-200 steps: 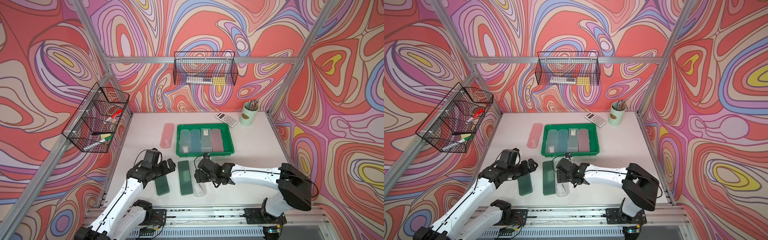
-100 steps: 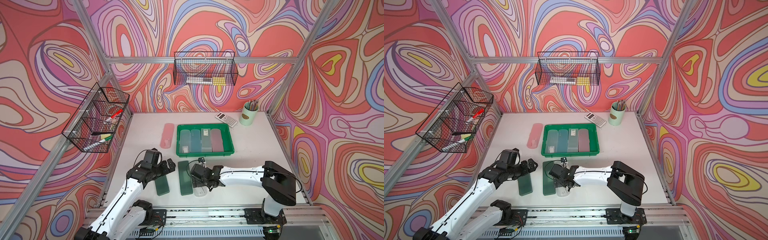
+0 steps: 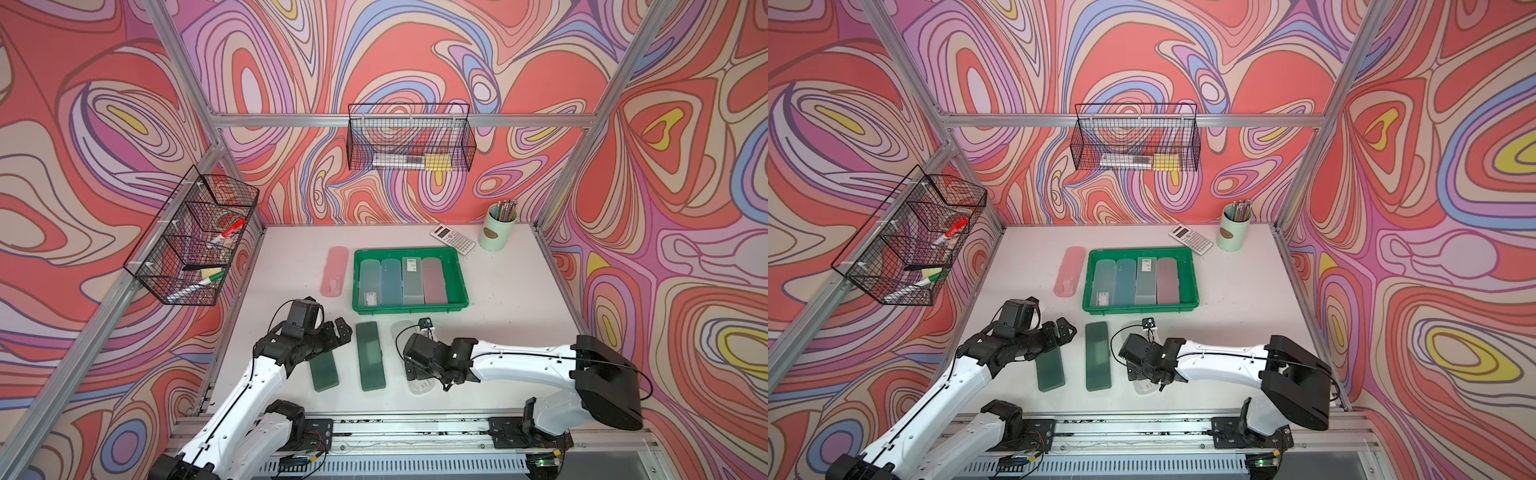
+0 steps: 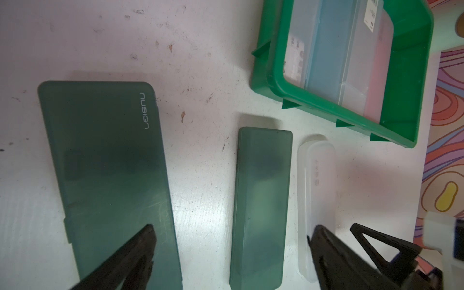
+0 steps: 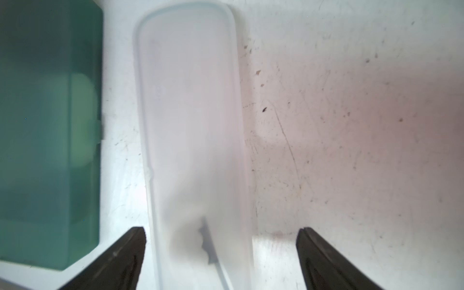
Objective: Put the pencil case into the storage box
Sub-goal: Pick up the pencil case from the center of the board.
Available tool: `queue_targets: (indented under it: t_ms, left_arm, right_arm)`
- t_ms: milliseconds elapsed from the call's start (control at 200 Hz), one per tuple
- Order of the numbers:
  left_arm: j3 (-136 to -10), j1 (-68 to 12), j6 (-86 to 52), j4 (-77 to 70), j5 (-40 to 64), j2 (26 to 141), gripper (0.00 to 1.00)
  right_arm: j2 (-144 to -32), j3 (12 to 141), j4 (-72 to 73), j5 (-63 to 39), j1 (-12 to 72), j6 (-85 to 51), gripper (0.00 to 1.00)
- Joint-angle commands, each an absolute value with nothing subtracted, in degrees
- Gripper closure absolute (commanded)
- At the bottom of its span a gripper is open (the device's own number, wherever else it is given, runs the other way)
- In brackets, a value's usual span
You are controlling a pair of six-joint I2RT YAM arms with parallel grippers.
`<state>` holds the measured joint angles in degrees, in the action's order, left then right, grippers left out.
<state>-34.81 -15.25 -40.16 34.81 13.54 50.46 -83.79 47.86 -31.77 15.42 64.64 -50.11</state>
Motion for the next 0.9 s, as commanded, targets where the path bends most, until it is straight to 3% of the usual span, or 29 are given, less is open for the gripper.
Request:
queue_targets:
  t_ms: [0,270,896]
  left_arm:
    - [-36.6,-15.3,-40.6,36.9,14.3,49.6,0.01]
    - [-36.9,-15.3,-41.0,38.1,14.1,48.1,0.0]
    - [-38.6,-15.4,-40.5,40.7,10.7,47.8,0.01]
  right_arm:
    - [-80.7,48.0,-34.2,15.9,64.9,-48.8,0.02]
    - [-81.6,46.4,-34.5,14.0,68.1,-52.3,0.02]
    - [-95.3,54.5,-40.4,16.0,71.9,-56.4,0.04]
